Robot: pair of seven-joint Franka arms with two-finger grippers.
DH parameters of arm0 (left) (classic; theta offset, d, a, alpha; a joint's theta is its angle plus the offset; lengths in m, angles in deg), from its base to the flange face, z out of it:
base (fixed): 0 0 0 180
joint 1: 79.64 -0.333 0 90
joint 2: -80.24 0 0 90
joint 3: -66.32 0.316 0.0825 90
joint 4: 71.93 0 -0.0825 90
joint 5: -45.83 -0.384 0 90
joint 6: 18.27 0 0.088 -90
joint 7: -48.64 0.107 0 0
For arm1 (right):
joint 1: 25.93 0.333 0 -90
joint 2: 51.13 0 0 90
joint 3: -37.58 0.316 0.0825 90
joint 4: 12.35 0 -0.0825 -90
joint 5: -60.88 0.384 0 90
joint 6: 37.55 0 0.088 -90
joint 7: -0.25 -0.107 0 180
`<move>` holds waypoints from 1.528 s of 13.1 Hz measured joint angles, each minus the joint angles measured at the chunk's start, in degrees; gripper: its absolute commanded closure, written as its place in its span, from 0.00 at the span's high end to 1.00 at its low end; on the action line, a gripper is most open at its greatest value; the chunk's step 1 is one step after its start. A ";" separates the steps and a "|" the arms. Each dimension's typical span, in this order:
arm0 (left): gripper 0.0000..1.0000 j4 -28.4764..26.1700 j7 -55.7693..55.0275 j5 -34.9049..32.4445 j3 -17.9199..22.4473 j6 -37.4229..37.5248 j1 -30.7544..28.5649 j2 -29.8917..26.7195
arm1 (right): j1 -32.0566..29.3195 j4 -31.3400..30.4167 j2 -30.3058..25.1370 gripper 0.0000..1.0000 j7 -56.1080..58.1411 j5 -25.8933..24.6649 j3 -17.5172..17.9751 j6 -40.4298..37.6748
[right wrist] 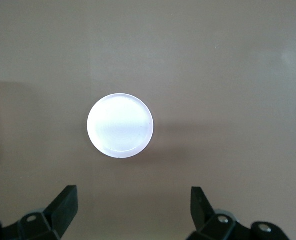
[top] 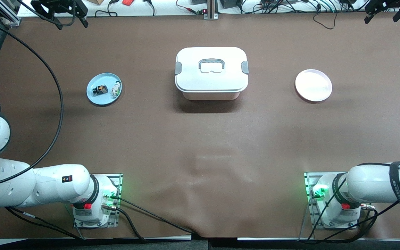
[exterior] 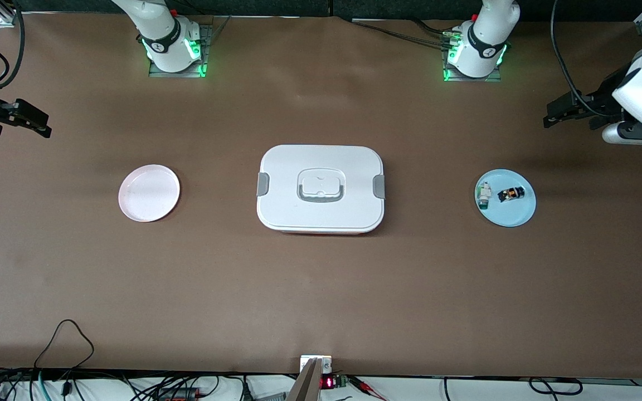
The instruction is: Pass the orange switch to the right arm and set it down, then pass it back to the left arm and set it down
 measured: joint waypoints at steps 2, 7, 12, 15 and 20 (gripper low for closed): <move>1.00 0.38 -1.56 0.00 6.40 0.00 7.78 -0.01 | -0.01 0.58 -0.01 1.00 -1.63 0.00 -0.02 -0.01; 1.00 1.10 -2.73 -0.98 12.01 -0.47 13.39 0.32 | -0.02 0.77 0.00 1.00 -0.64 0.01 -0.05 -0.97; 1.00 2.77 -1.23 -1.23 12.02 -0.76 13.43 1.49 | -0.02 0.84 0.00 1.00 -0.11 0.01 -0.06 -1.03; 1.00 2.98 -1.02 -1.27 11.99 -0.76 13.55 1.49 | -0.02 0.87 0.00 1.00 0.09 0.01 -0.07 -1.05; 1.00 3.17 -0.77 -1.34 12.30 -0.76 13.48 1.65 | -0.02 0.89 0.00 1.00 0.20 0.01 -0.08 -1.17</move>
